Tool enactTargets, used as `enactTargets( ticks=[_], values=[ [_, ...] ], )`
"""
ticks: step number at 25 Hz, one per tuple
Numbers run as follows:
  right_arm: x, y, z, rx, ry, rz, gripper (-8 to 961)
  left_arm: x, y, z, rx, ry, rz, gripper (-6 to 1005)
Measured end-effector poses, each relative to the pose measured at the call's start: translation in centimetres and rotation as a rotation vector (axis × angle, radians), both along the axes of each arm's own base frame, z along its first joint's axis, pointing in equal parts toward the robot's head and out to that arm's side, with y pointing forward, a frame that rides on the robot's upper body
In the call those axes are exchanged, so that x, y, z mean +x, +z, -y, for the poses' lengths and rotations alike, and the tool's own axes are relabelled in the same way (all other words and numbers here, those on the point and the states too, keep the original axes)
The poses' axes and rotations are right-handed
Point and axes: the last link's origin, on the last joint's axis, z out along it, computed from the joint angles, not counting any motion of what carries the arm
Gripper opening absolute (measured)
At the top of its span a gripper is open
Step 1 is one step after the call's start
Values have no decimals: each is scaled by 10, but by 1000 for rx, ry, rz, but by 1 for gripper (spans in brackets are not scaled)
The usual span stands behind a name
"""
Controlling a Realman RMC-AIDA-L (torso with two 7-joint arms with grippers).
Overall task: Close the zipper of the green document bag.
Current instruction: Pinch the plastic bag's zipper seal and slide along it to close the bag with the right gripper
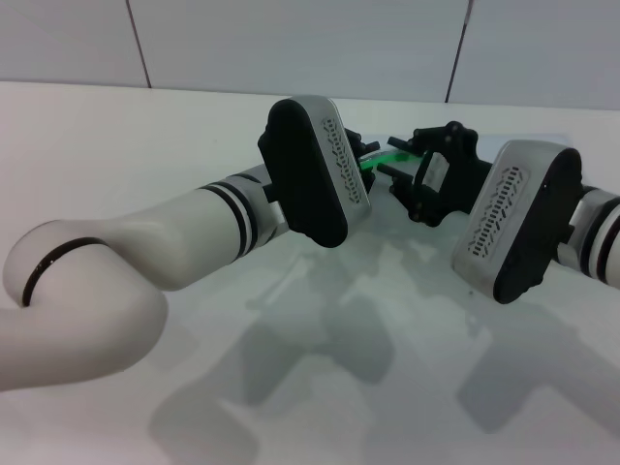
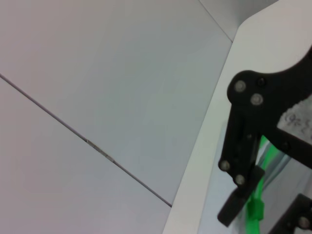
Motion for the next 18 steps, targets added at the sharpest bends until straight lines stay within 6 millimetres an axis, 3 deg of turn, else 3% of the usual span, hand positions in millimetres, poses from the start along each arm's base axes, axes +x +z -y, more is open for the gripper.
enactTargets(
  ticks=[10,18],
  values=[
    [1,-2,0,42,-11,15,266,0,0,0,1,0,-1,54],
    [1,-2,0,40,-13,12,172,-1,1,0,1,0,-2,54]
  ],
)
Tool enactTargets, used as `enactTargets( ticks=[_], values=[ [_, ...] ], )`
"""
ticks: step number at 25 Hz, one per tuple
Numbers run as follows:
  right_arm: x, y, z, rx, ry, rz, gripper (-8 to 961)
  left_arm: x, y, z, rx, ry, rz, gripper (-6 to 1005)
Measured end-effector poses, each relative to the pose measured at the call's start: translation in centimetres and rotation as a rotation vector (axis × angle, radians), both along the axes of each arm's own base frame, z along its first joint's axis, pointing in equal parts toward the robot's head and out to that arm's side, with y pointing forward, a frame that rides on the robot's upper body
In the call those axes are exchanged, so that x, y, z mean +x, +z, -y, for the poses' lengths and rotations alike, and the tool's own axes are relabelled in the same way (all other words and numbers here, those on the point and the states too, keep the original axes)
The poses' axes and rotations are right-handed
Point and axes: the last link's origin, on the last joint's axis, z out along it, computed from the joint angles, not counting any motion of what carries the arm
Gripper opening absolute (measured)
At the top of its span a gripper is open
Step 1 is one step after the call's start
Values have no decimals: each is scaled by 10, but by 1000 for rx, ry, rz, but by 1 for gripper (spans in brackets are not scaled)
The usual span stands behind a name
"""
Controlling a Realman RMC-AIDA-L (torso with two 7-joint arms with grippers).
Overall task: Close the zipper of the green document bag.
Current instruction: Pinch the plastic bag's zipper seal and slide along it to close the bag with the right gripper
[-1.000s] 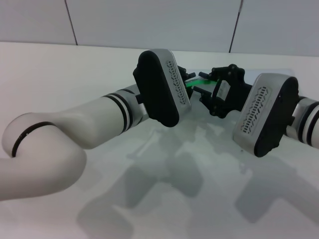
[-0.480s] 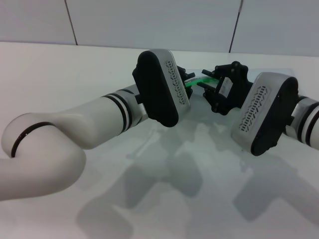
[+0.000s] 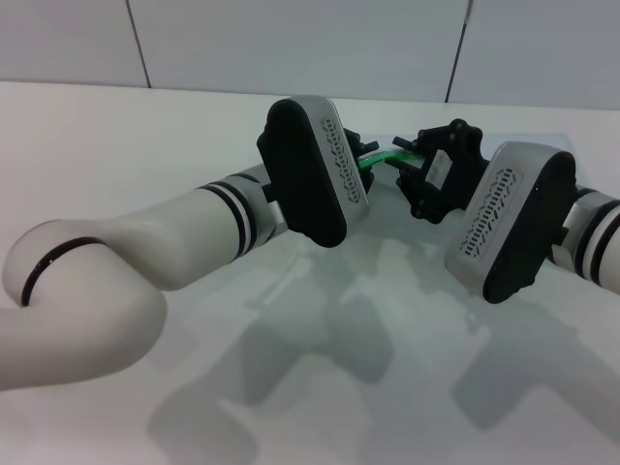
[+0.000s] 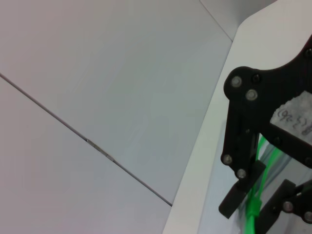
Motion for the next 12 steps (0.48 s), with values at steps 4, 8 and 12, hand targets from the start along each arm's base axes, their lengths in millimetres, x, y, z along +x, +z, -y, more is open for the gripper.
enactTargets(
  ticks=[4,8,12],
  values=[
    [0,0,0,-3,-1,-2,158,-1,-1,0,-1,2,-1,54],
    [0,0,0,-4,0,-3,149,-1,-1,0,-1,3,0,55],
    [-1,-2,2,-10,3,-2,141,-1,0,0,0,3,0,55]
  ],
)
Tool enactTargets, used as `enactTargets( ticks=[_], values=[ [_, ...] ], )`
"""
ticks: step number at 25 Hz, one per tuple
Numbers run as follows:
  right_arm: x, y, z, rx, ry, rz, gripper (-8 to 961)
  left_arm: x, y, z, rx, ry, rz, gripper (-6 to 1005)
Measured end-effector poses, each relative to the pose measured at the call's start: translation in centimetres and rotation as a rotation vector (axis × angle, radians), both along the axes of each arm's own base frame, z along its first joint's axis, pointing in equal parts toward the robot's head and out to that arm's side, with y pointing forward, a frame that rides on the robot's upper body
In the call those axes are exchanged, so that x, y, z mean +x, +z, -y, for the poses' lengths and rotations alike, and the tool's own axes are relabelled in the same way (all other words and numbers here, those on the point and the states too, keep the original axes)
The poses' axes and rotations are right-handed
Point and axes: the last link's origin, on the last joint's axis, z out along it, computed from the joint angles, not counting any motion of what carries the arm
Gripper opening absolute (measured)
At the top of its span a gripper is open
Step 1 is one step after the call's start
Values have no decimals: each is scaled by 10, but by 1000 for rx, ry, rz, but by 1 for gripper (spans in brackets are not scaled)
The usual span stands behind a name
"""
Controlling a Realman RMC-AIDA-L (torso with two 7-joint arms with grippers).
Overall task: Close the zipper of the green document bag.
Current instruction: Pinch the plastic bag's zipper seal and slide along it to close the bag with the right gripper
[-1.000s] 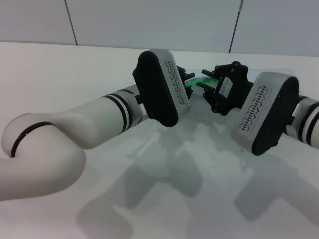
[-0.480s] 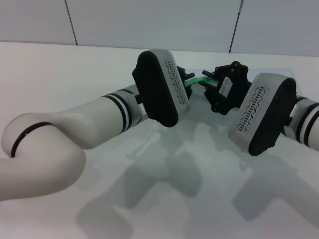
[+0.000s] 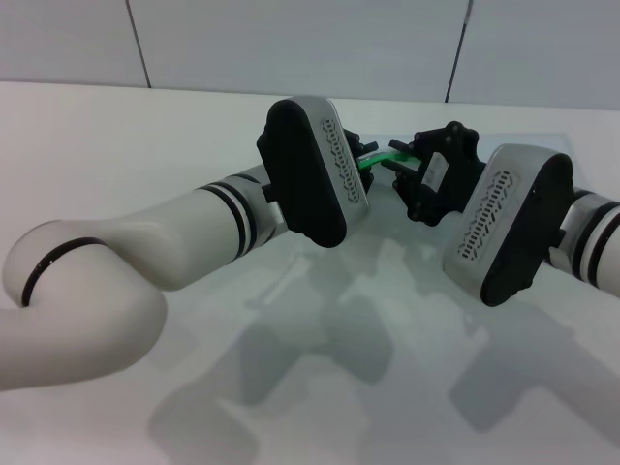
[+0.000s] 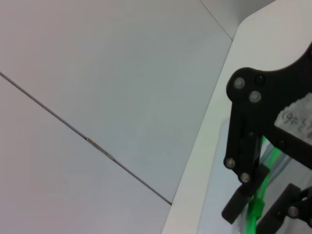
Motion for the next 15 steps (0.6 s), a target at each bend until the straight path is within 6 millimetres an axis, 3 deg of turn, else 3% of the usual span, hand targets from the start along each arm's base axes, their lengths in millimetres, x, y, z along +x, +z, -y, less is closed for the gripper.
enactTargets(
  ticks=[15],
  values=[
    [-1,1,-1,6,-10,-15,110,1,0,0,1,-5,-1,55]
  ],
)
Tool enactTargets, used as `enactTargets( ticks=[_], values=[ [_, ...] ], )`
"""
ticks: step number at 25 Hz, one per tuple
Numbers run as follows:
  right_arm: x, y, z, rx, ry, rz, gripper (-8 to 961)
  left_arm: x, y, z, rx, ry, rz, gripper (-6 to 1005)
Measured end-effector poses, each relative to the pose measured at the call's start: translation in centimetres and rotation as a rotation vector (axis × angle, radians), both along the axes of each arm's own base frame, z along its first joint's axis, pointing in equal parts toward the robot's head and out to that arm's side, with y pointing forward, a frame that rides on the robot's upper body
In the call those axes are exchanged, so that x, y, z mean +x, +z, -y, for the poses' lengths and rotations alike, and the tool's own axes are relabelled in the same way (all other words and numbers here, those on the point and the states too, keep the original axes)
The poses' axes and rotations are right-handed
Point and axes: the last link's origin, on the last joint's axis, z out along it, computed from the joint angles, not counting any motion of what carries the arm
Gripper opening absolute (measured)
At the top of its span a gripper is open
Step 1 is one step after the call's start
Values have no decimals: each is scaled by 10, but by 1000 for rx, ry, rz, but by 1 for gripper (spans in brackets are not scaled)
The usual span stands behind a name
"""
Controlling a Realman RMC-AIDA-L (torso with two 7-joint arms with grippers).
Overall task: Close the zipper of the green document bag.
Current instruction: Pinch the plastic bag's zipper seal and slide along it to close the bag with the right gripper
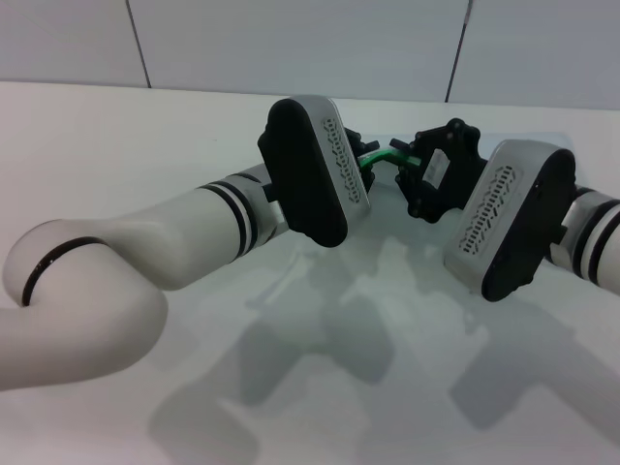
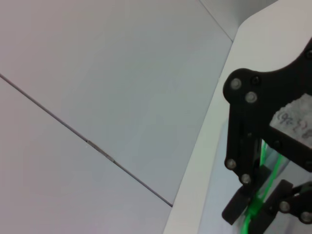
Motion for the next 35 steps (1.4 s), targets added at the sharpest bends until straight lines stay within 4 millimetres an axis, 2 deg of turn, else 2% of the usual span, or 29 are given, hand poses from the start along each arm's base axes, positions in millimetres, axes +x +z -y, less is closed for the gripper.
enactTargets(
  ticks=[2,16,23,27,35],
  values=[
    [0,0,0,1,-2,0,84,0,0,0,0,0,0,55],
    [12,6,-2,20,-37,0,83,-7,2,3,10,6,0,54],
    [30,18,-8,62,-94,1,82,-9,16,9,42,15,38,54],
    [50,26,-12,88,-153,11,82,-15,23,12,56,29,48,54],
    [77,42,-22,135,-238,18,81,-27,35,18,97,55,54,55]
  ],
)
